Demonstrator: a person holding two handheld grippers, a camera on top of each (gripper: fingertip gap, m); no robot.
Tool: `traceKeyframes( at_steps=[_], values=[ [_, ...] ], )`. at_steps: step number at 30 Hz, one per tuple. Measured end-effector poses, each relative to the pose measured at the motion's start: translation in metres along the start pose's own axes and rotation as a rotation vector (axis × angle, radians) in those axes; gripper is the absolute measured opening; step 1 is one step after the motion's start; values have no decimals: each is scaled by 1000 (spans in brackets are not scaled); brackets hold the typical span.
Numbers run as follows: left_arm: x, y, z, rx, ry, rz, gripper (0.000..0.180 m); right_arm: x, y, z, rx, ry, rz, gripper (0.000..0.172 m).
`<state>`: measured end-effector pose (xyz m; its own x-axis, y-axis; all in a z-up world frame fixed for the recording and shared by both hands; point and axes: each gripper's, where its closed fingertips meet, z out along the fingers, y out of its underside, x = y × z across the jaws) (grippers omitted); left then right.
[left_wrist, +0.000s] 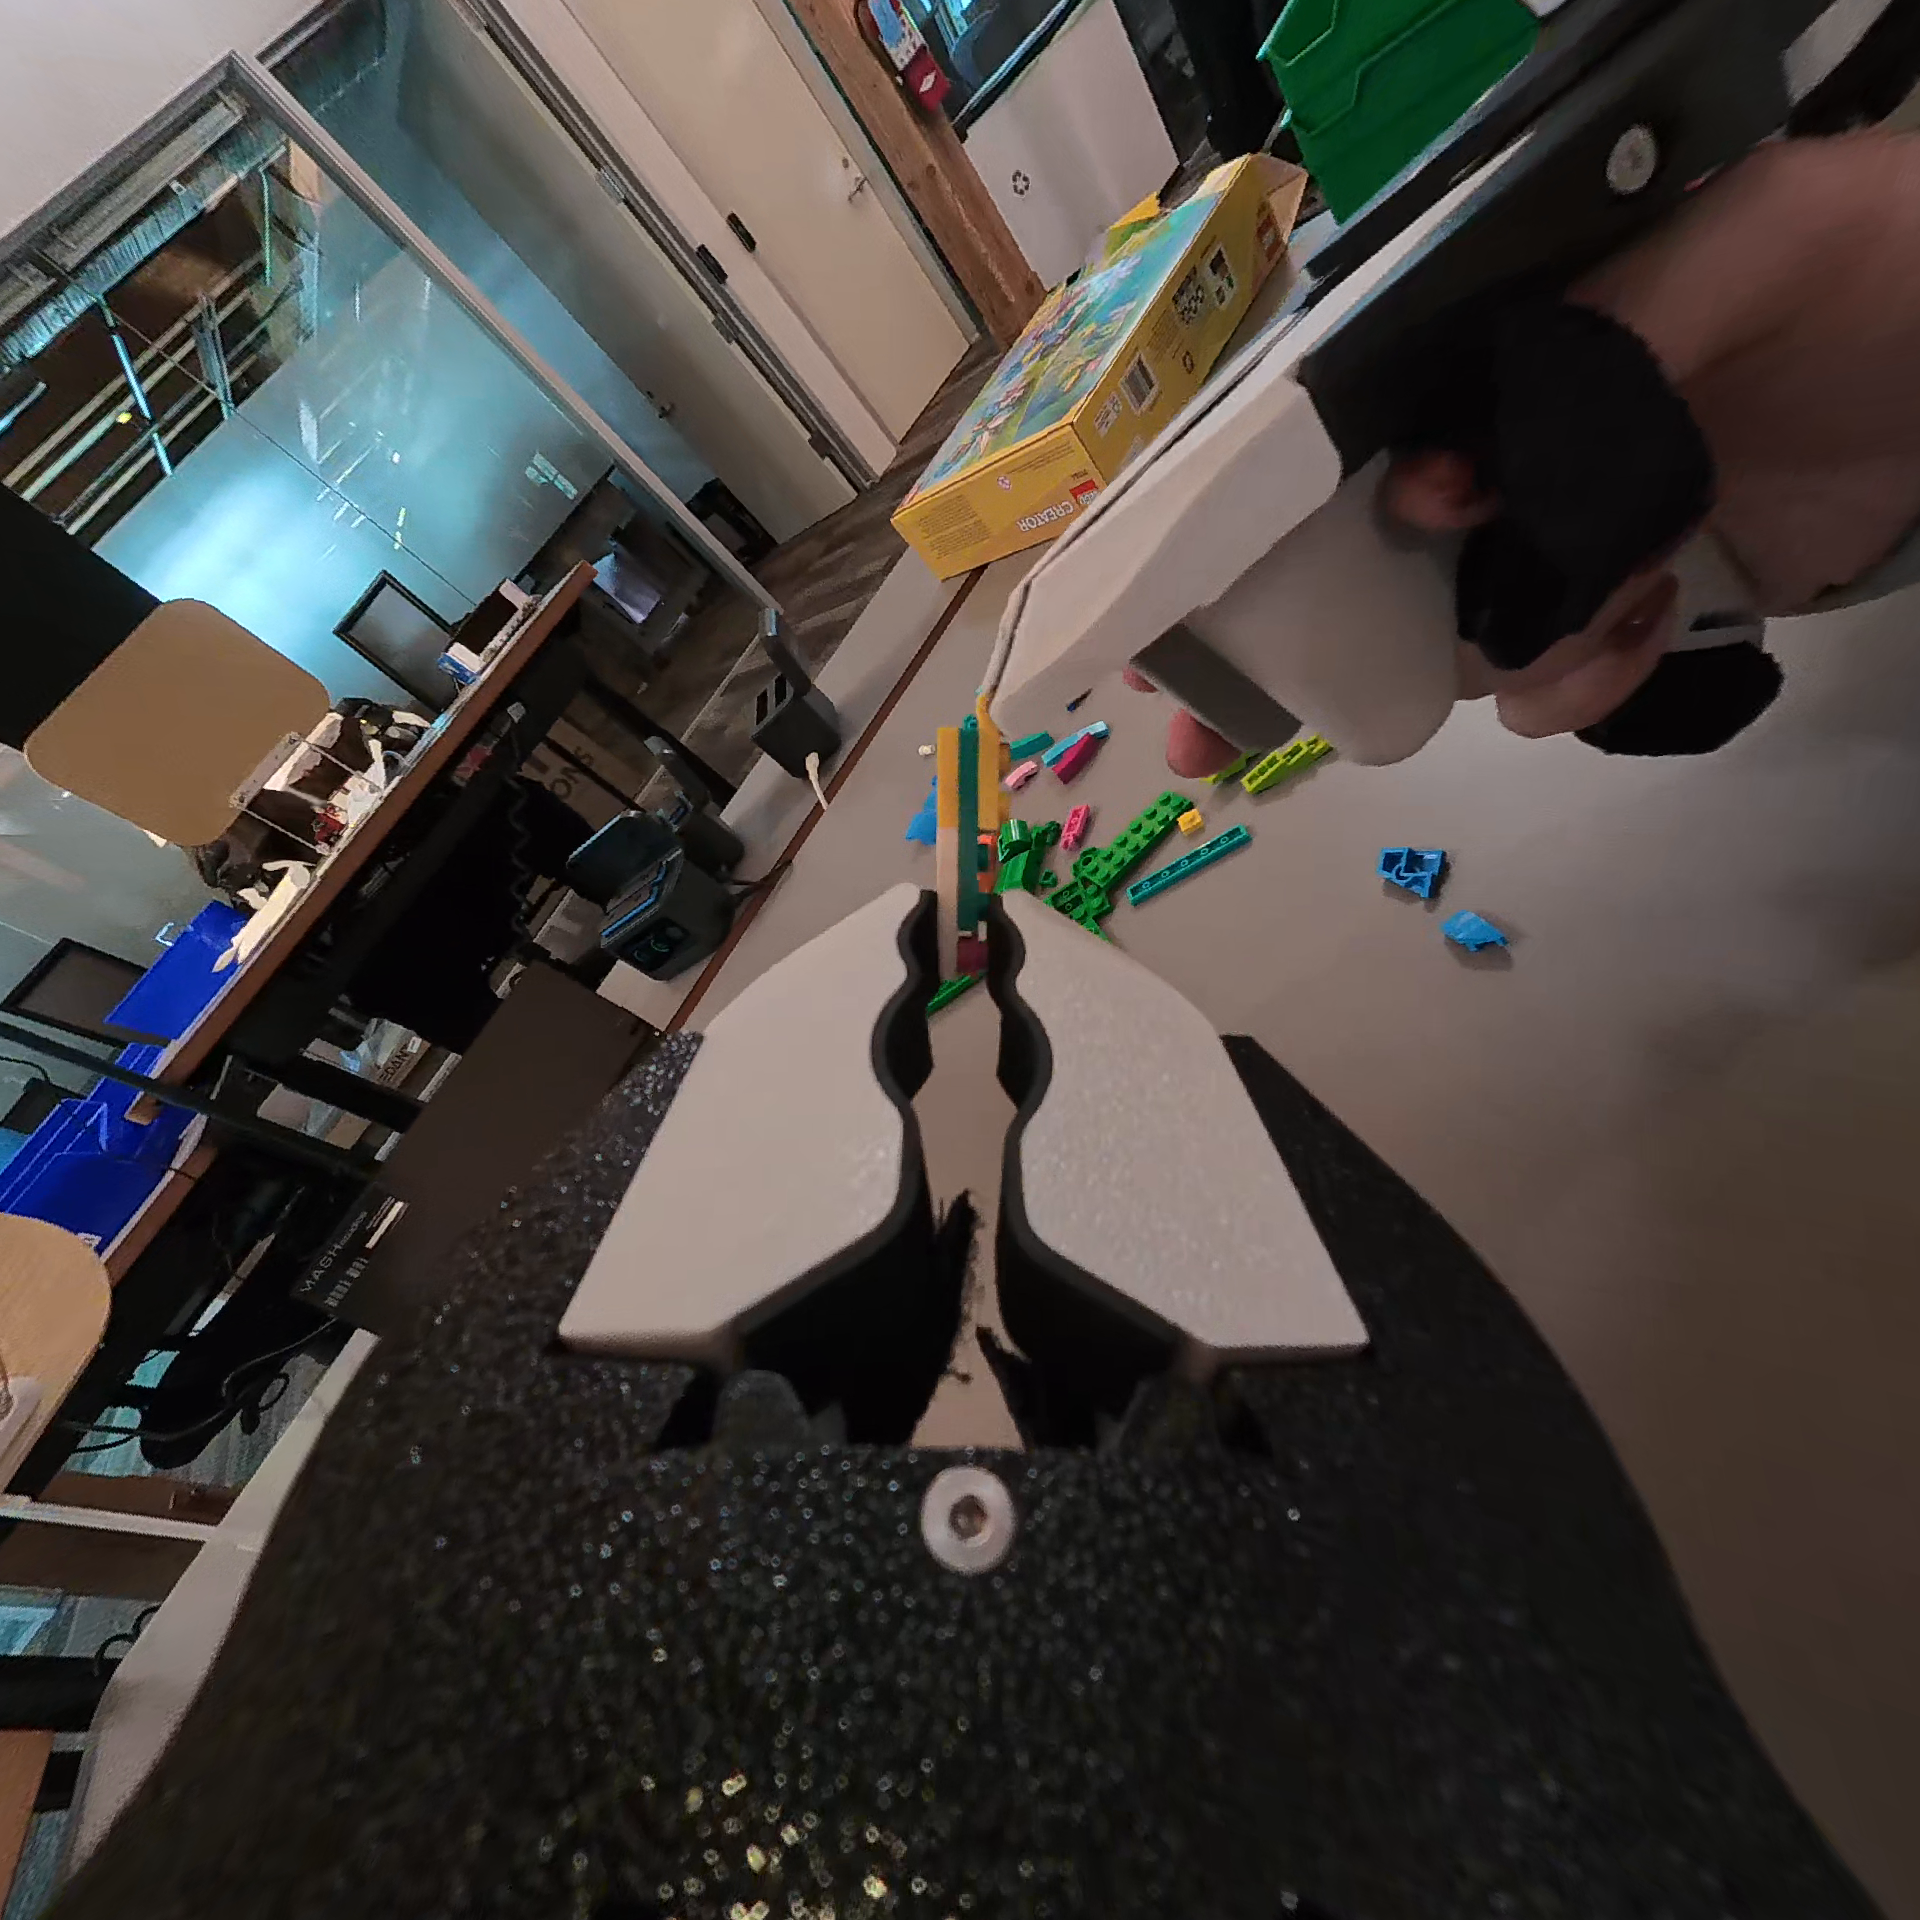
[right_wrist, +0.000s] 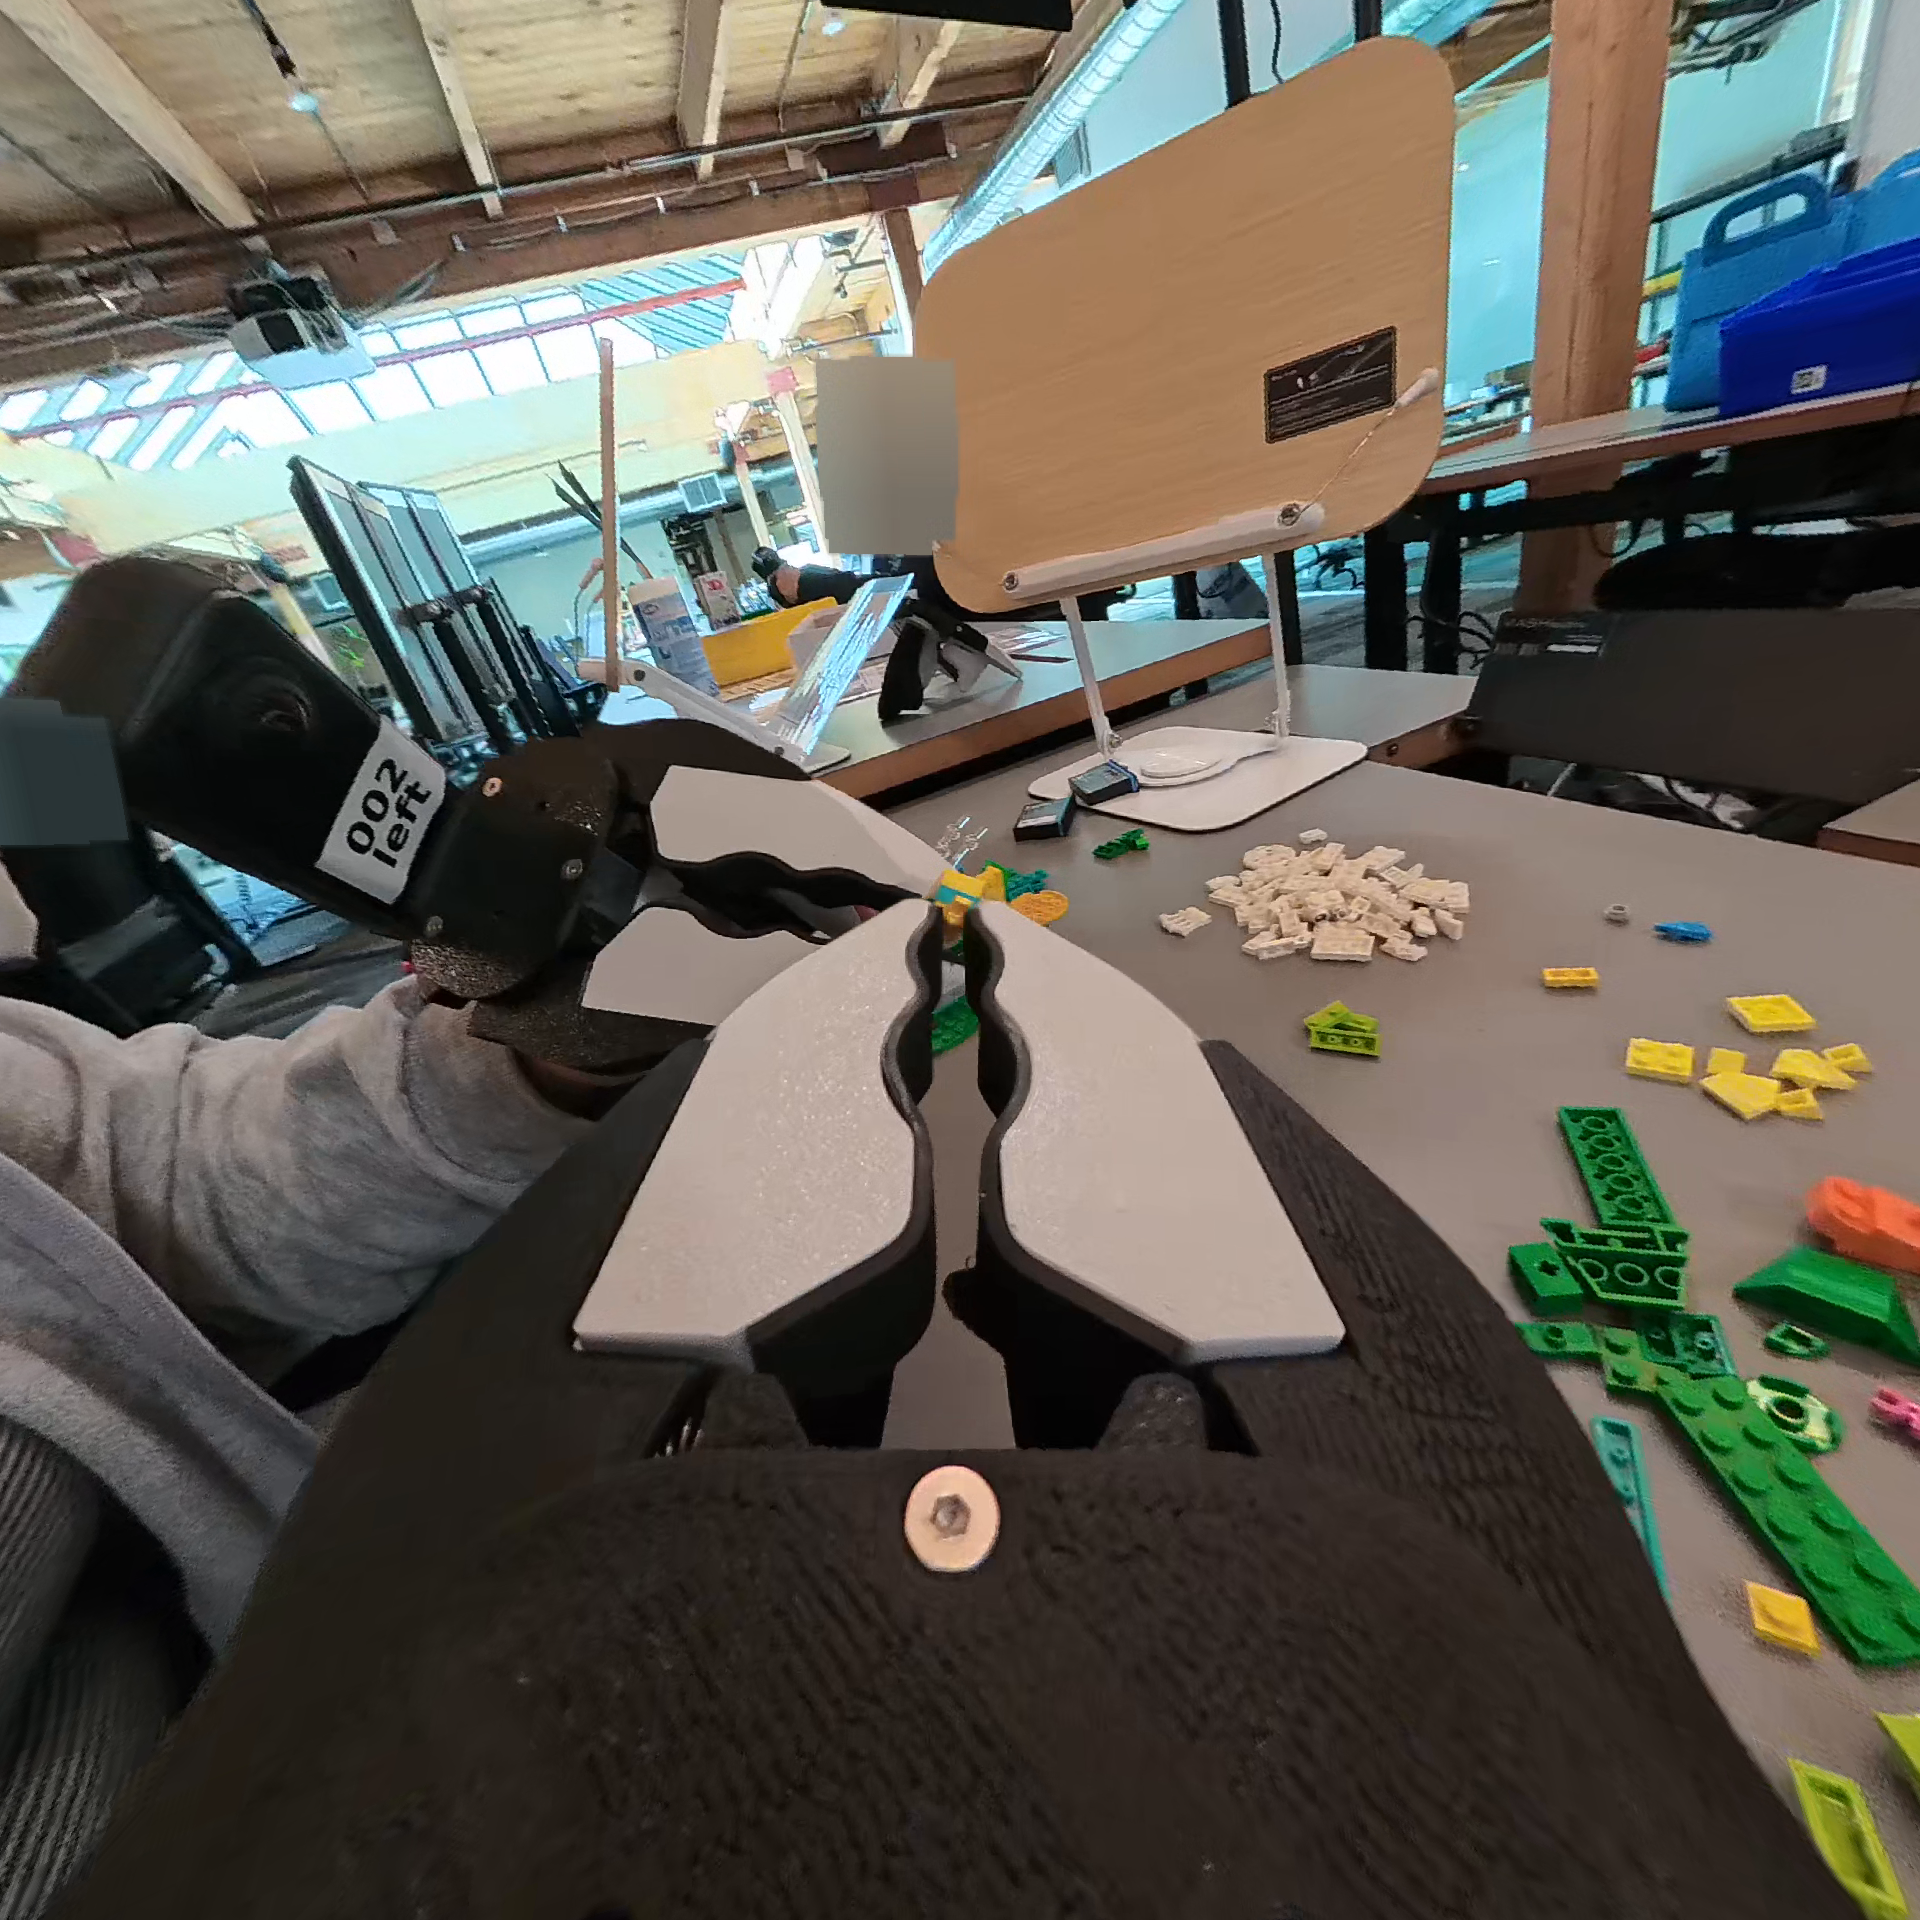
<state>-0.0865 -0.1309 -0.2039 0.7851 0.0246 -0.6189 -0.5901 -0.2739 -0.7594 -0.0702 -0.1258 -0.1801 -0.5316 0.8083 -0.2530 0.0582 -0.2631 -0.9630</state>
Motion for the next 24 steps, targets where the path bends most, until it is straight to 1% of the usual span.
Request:
traceKeyframes(
  at_steps=[2, 3, 6, 8, 9, 11, 13, 14, 16, 17, 18, 19, 21, 24],
  values=[
    [1, 1, 0, -15, 16, -41, 8, 0, 1, 0, -8, 3, -30, 1],
    [2, 2, 1, -27, 21, -68, 8, 1, 1, 0, -11, 23, -90, 1],
    [4, 5, 2, -46, 38, -164, 8, 2, 2, 0, -38, 141, -409, 1],
    [8, 6, 3, -43, 82, -275, 8, 3, 3, 0, -61, 221, -645, 0],
    [9, 5, 2, -34, 112, -343, 8, 2, 2, -1, -63, 249, -735, 0],
    [13, 5, 2, -18, 172, -469, 8, 1, 3, -1, -66, 275, -839, 0],
    [17, 6, 1, -15, 211, -528, 8, 1, 5, -1, -74, 265, -846, 0],
    [19, 6, 1, -4, 226, -531, 8, 1, 5, -1, -74, 247, -803, 0],
    [21, 2, -1, 37, 258, -515, 8, -1, 4, -2, -42, 174, -644, 2],
    [24, -3, -3, 71, 299, -519, 8, -3, 1, -3, -23, 135, -572, 6],
    [27, -9, -6, 116, 341, -533, 8, -6, 0, -4, -9, 93, -523, 18],
    [29, -12, -7, 132, 368, -551, 8, -9, -1, -4, -5, 57, -491, 23],
    [34, -16, -9, 149, 404, -549, 8, -15, 0, -5, 3, 6, -480, 21],
    [38, -21, -10, 171, 448, -580, 8, -23, 1, -5, 26, -19, -524, 12]
  ],
)
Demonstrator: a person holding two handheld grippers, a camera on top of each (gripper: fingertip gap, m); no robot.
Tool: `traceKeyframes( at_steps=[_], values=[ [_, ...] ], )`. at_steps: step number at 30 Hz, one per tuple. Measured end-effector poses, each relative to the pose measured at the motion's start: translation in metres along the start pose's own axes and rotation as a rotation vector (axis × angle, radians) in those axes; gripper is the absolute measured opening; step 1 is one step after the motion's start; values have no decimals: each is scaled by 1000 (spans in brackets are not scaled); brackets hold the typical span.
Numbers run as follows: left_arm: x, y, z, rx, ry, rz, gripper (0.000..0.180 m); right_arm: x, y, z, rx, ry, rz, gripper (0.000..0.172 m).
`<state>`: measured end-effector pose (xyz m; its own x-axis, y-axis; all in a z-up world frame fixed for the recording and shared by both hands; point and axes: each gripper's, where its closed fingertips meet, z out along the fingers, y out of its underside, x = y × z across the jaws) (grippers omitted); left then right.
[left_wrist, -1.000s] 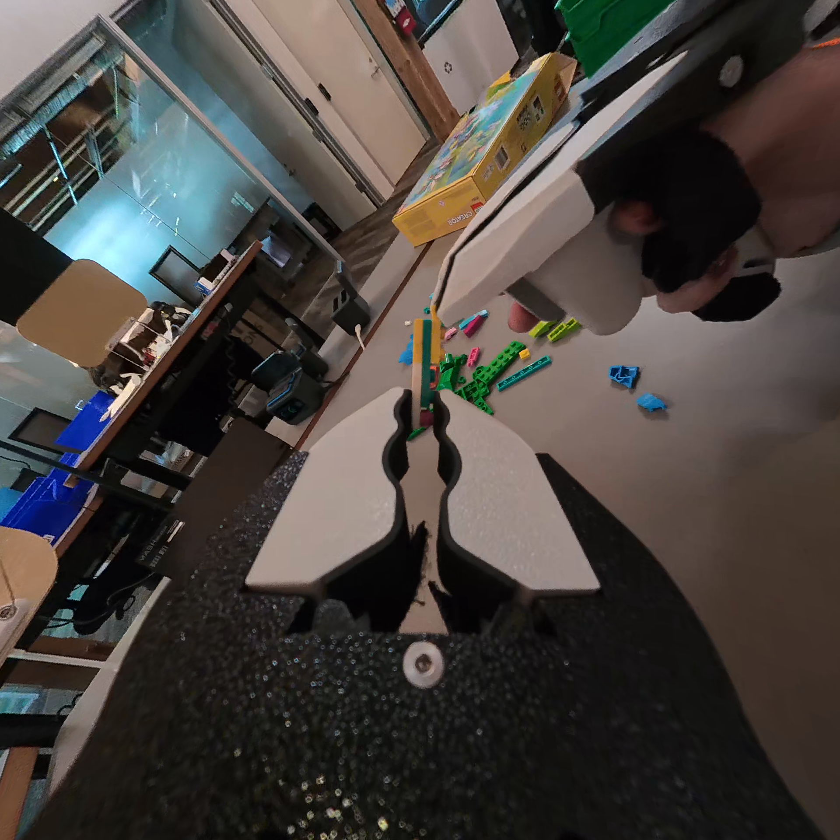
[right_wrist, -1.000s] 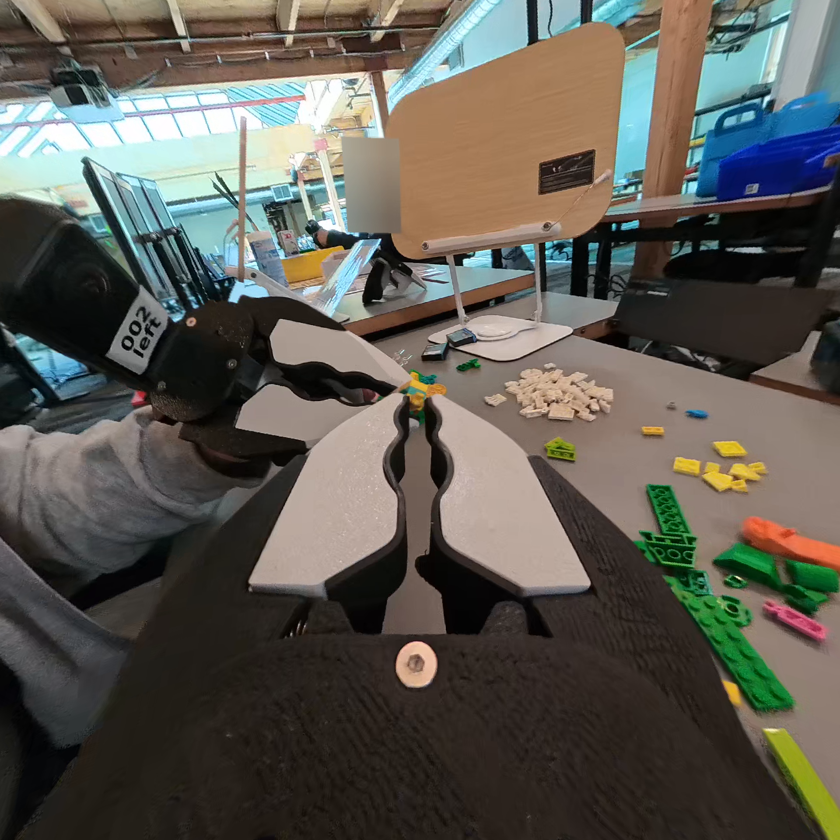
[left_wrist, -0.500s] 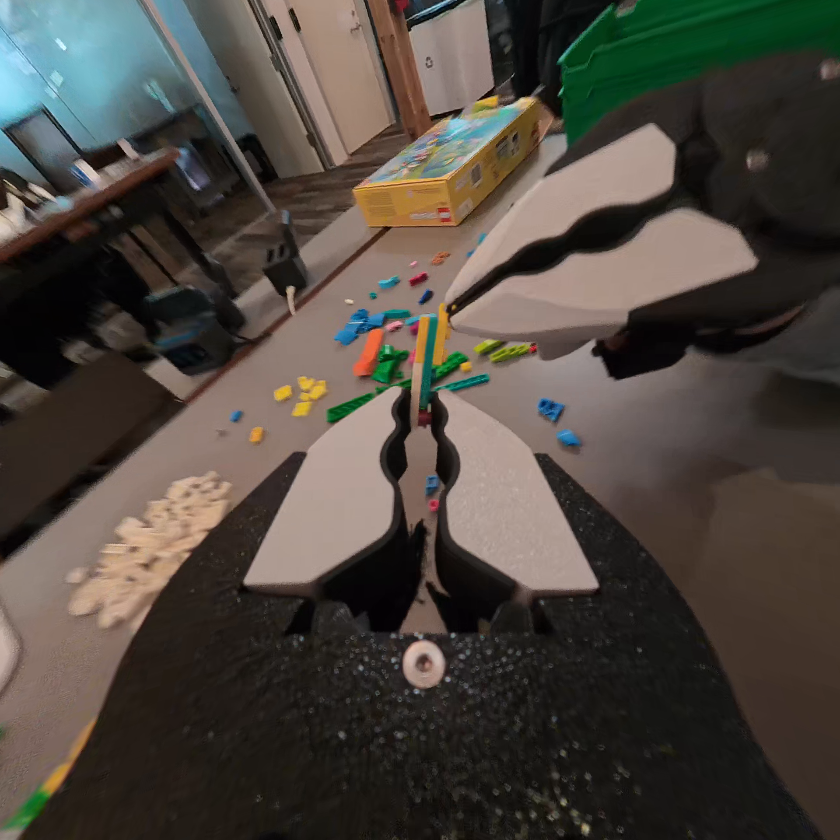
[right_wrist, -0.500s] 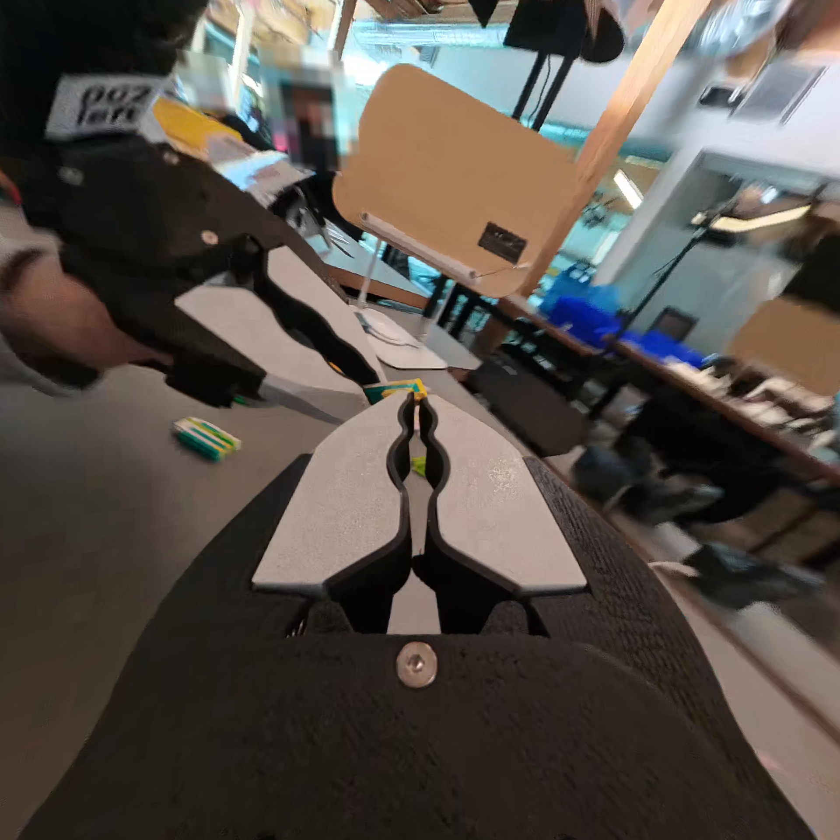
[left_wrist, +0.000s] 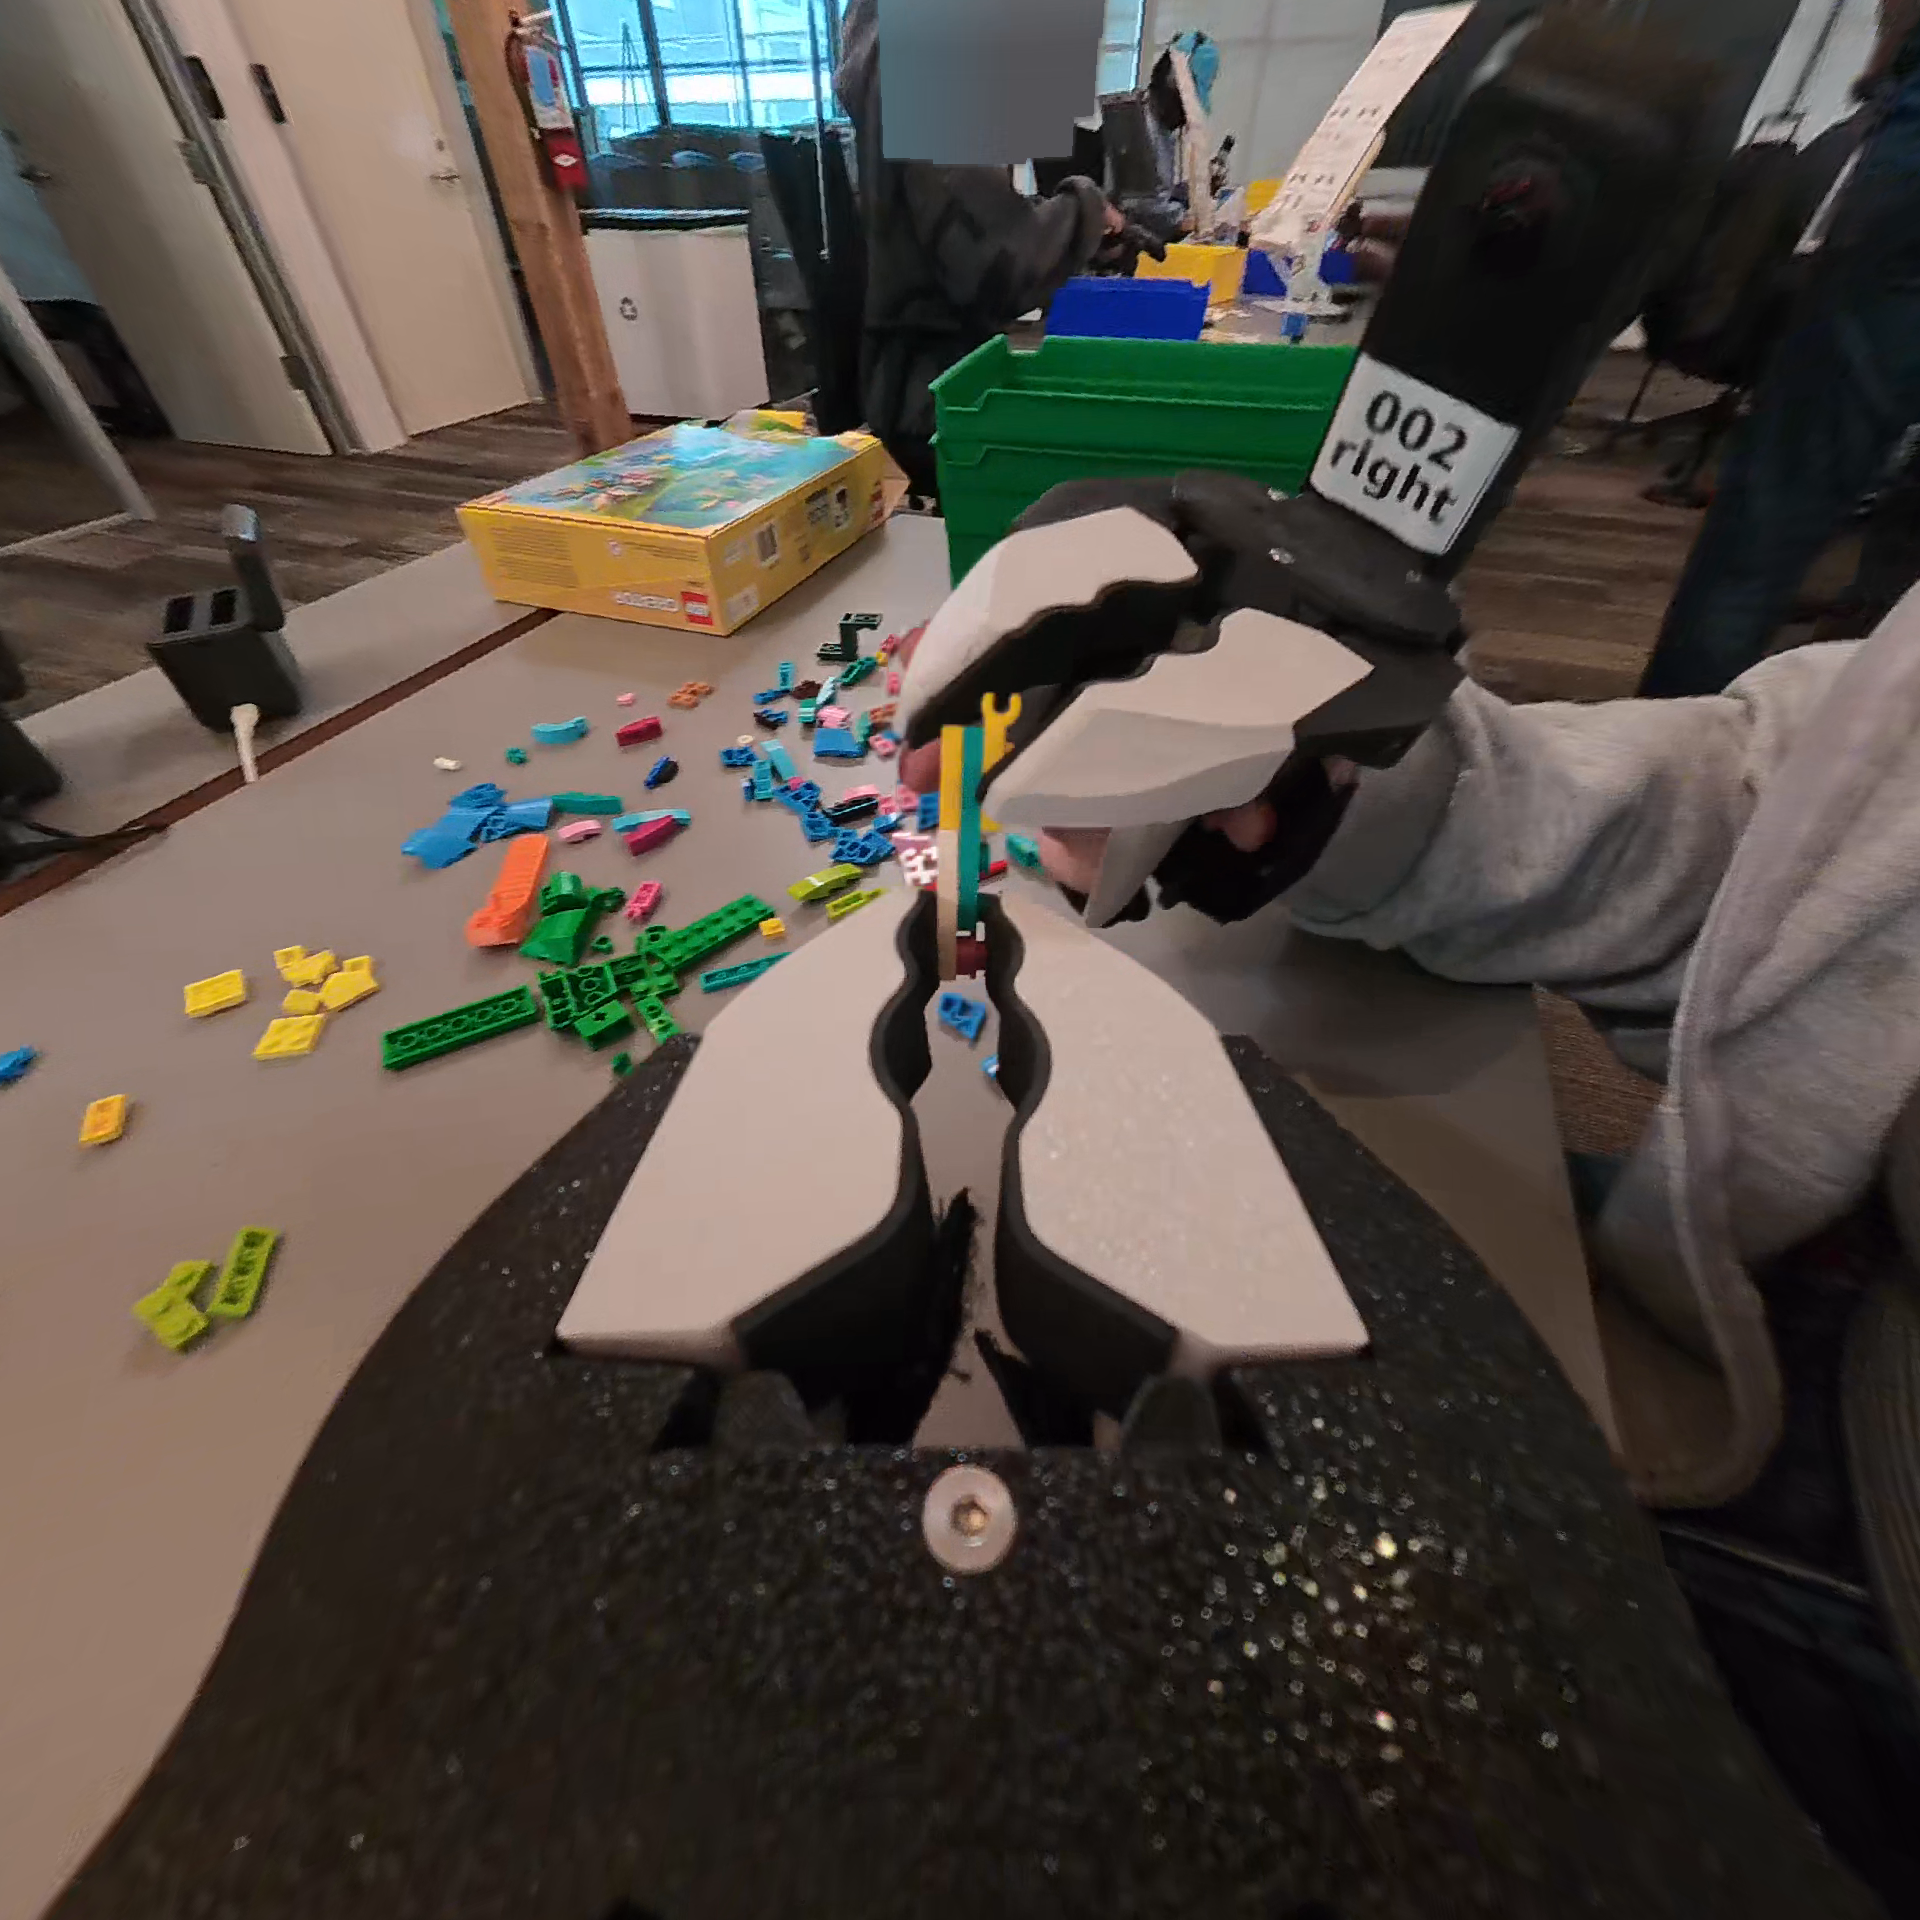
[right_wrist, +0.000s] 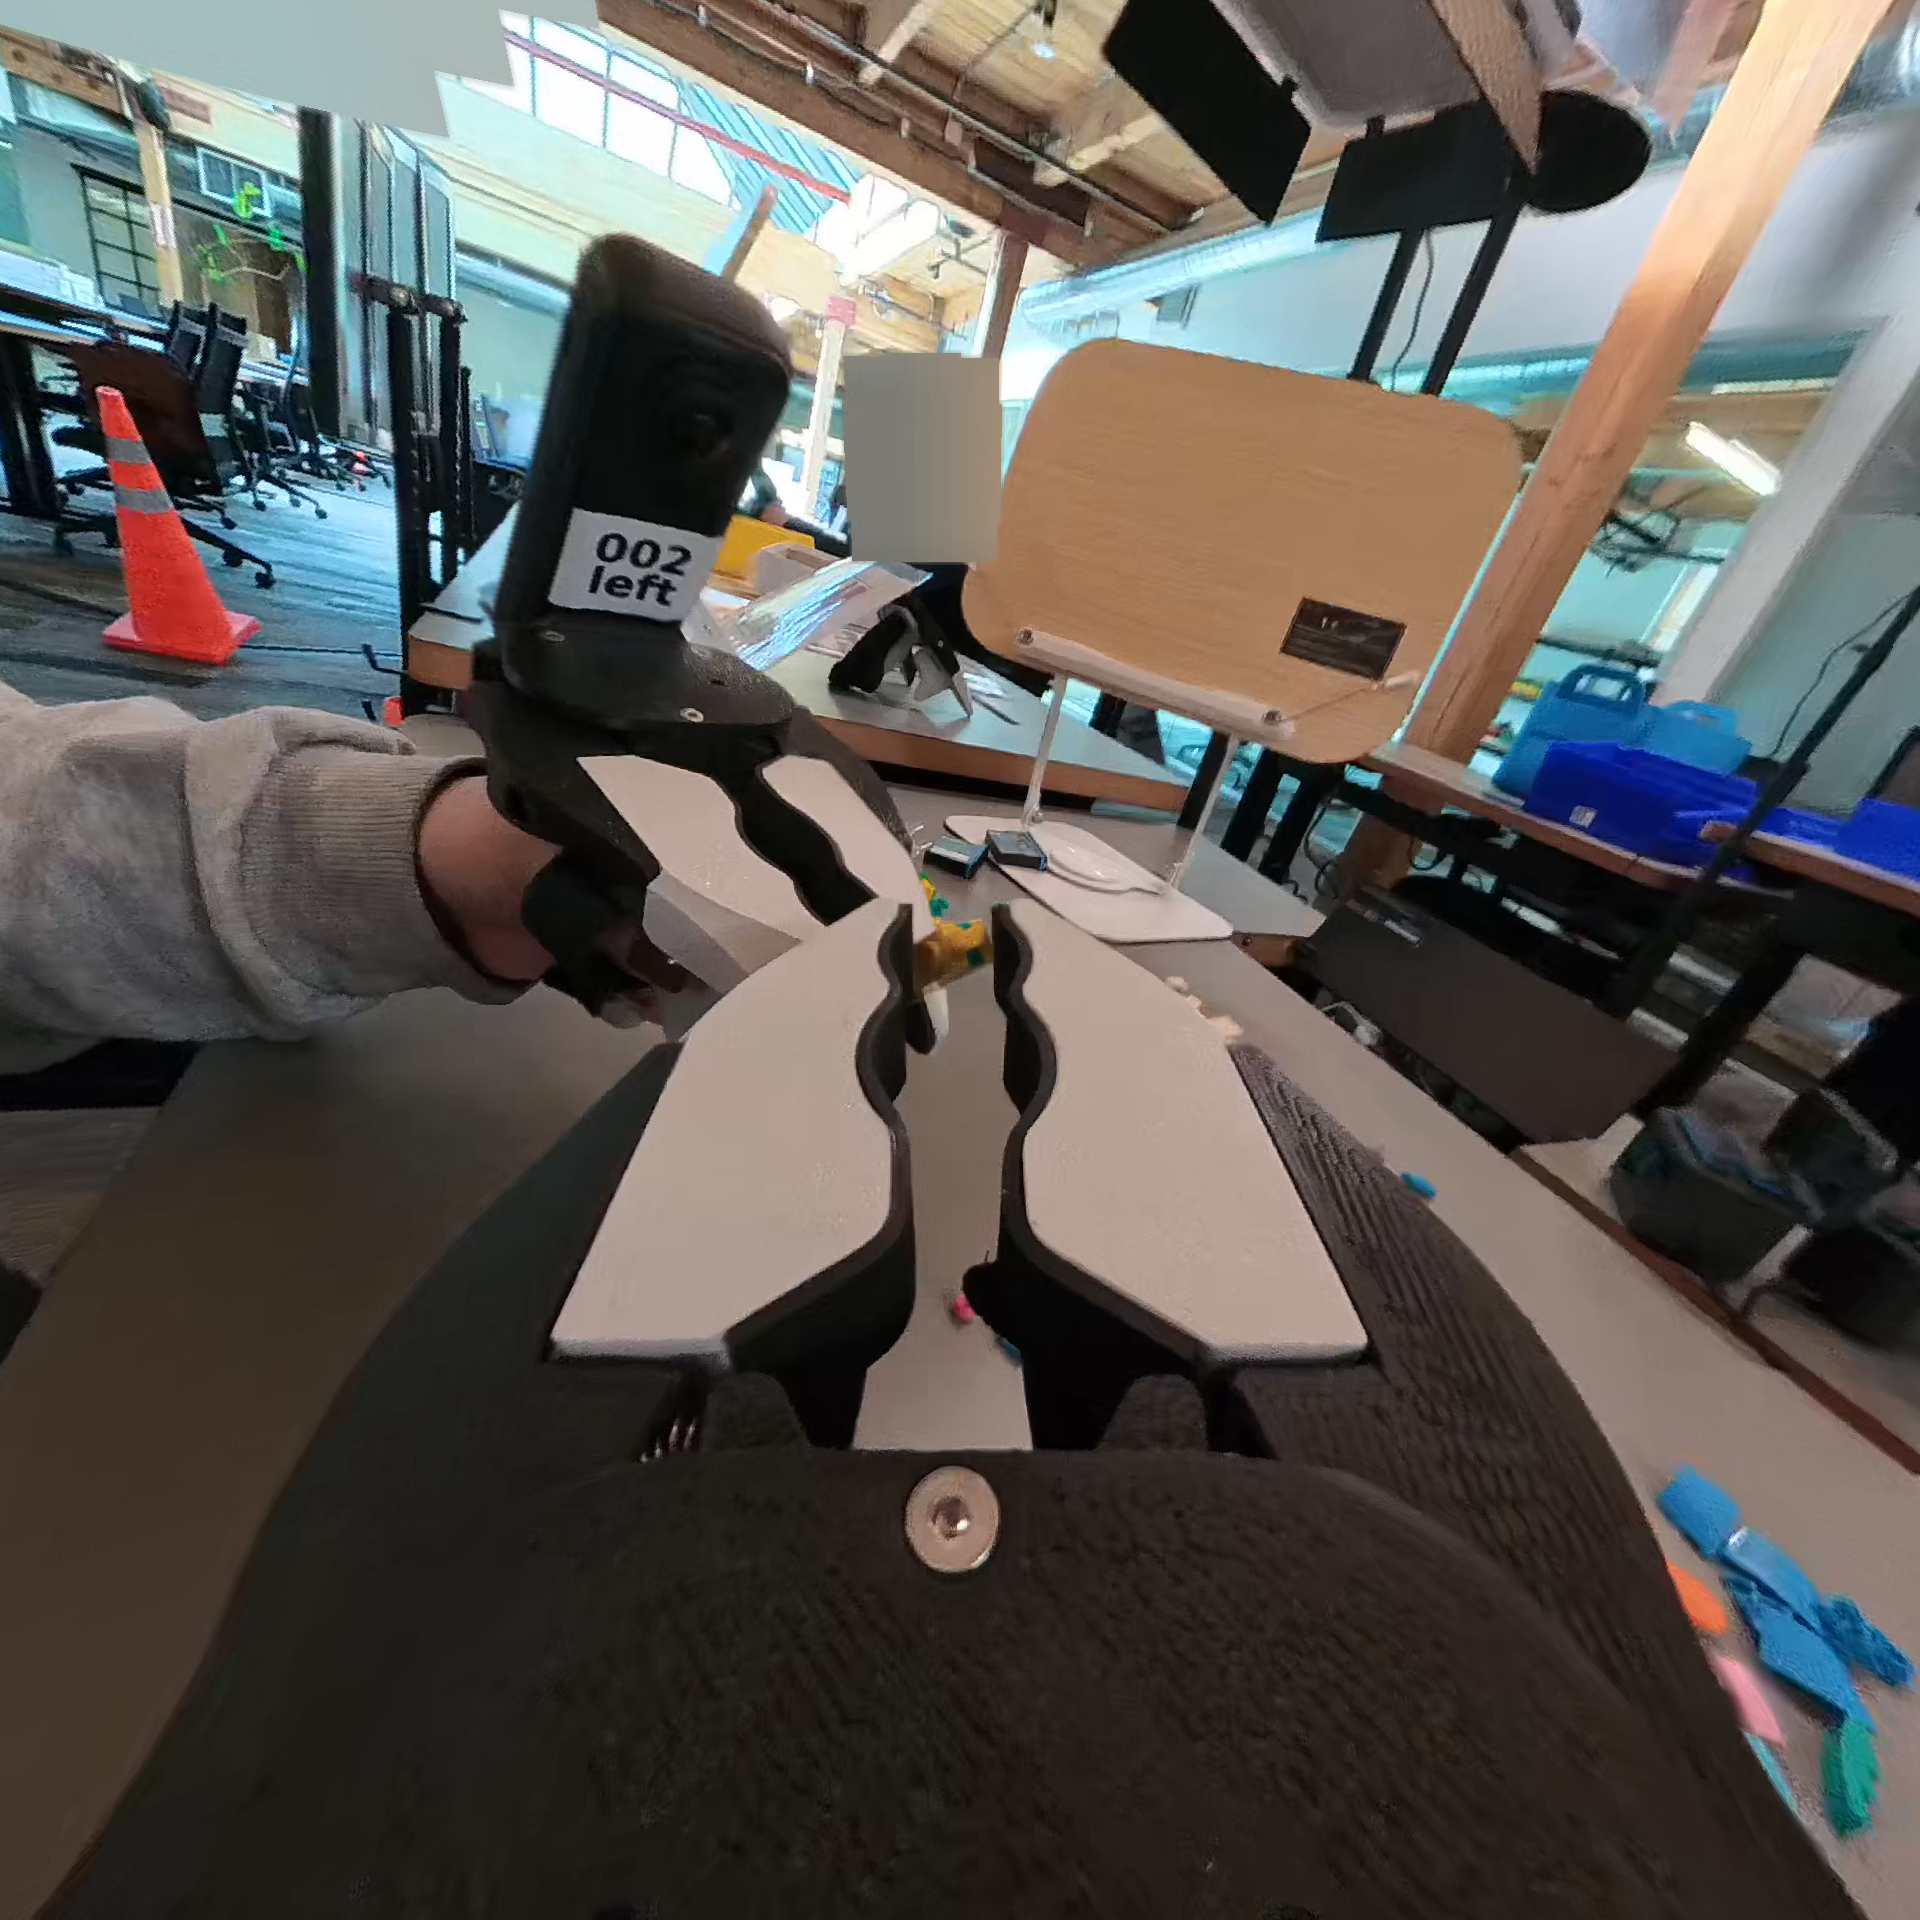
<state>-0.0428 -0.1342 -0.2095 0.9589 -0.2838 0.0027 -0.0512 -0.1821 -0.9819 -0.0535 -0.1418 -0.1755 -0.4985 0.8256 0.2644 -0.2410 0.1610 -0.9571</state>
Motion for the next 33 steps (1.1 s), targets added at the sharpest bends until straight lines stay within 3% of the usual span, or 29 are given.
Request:
traceKeyframes(
  at_steps=[11, 19, 23, 27, 29, 33],
  values=[
    [25, -16, -1, 185, 276, -333, 8, -9, -22, -5, 109, 34, -196, 10],
    [22, -5, 9, 213, 278, -527, 8, -13, -13, -1, 15, 173, -627, 4],
    [12, 1, 12, 195, 169, -462, 8, -7, -8, 0, 20, 97, -350, 4],
    [-19, 10, 5, 101, -204, -83, 8, -12, -14, -6, 109, -193, 256, 4],
    [-23, 7, 1, 94, -310, 50, 8, -14, -26, -15, 206, -344, 471, 3],
    [-30, 2, -11, 165, -419, 105, 8, -18, -42, -30, 336, -526, 652, 4]
  ],
)
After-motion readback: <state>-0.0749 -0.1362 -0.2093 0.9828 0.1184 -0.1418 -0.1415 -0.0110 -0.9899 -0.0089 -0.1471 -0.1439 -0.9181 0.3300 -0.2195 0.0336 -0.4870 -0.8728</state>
